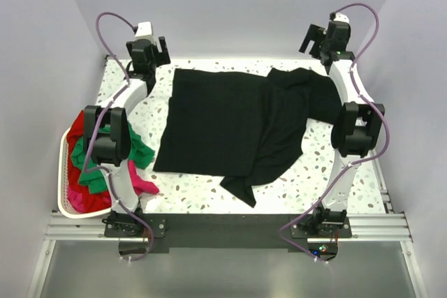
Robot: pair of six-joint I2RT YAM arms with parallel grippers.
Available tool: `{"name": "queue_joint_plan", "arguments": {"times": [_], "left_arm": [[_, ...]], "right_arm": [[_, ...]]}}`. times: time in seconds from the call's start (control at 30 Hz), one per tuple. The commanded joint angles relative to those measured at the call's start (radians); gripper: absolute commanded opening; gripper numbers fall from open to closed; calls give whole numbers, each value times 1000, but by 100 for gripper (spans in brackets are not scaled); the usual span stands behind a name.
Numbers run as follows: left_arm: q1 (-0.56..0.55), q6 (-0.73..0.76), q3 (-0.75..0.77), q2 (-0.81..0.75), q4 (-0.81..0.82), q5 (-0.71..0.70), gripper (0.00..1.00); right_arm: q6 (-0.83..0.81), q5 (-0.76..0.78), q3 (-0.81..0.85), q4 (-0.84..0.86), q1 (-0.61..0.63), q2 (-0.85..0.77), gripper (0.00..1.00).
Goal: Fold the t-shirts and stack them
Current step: Flatten the tshirt out
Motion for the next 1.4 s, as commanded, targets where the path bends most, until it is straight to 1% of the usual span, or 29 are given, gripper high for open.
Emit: {"name": "queue_joint_plan", "arguments": {"times": [0.0, 0.07, 0.1, 0.2, 0.23, 0.27, 0.33, 0.37, 0.43, 0.47, 0.53, 0.57, 0.6, 0.67, 0.73, 0.87, 0.93, 1.03, 1.17, 1.27, 1.37], "left_arm": [[-41, 24, 19, -122, 94, -68, 90], [-65, 5, -15, -154, 63, -59, 92], [-75, -19, -27, -165, 19, -55, 92], [-114, -82, -94, -197, -58, -6, 93], [-124, -96, -133, -203, -75, 17, 93], [-147, -107, -154, -203, -84, 42, 93], [-170, -115, -218, -200, -103, 47, 94], [-183, -122, -237, -197, -112, 48, 94], [-191, -142, -289, -191, -146, 71, 94], [-194, -145, -314, -197, -143, 92, 94], [-197, -162, -380, -219, -141, 96, 95], [-197, -167, -403, -229, -143, 99, 95], [-197, -173, -458, -257, -128, 102, 95], [-199, -187, -521, -291, -77, 108, 96], [-197, -191, -597, -327, -43, 135, 96], [-197, -210, -644, -322, -8, 174, 96], [-197, -216, -647, -280, 11, 177, 96], [-184, -222, -632, -217, 20, 163, 97], [-139, -240, -601, -147, 35, 198, 97], [-122, -239, -579, -114, 34, 202, 97], [-107, -233, -549, -94, 15, 189, 97]], "right_arm": [[2, 23, 65, 63, 36, -104, 99], [-7, 15, 31, 54, 42, -128, 99], [-8, 18, 13, 50, 77, -145, 99], [10, 25, -122, 33, 123, -243, 99], [19, 25, -169, 42, 134, -304, 99], [27, 18, -282, 52, 148, -343, 99], [64, -3, -404, 78, 180, -406, 99], [77, -33, -518, 100, 188, -468, 99], [111, -40, -625, 115, 212, -524, 99], [119, -61, -721, 121, 223, -570, 99], [131, -66, -847, 123, 251, -614, 99], [139, -61, -889, 126, 269, -651, 99], [156, -64, -927, 132, 278, -665, 99], [171, -89, -1039, 166, 304, -688, 99], [186, -101, -1117, 189, 320, -707, 99], [205, -101, -1182, 195, 335, -705, 99], [223, -77, -1213, 189, 337, -699, 99], [256, -2, -1221, 145, 337, -690, 99], [279, 49, -1204, 97, 334, -641, 99], [291, 54, -1196, 91, 331, -583, 99], [312, 41, -1213, 108, 323, -559, 99]]}}
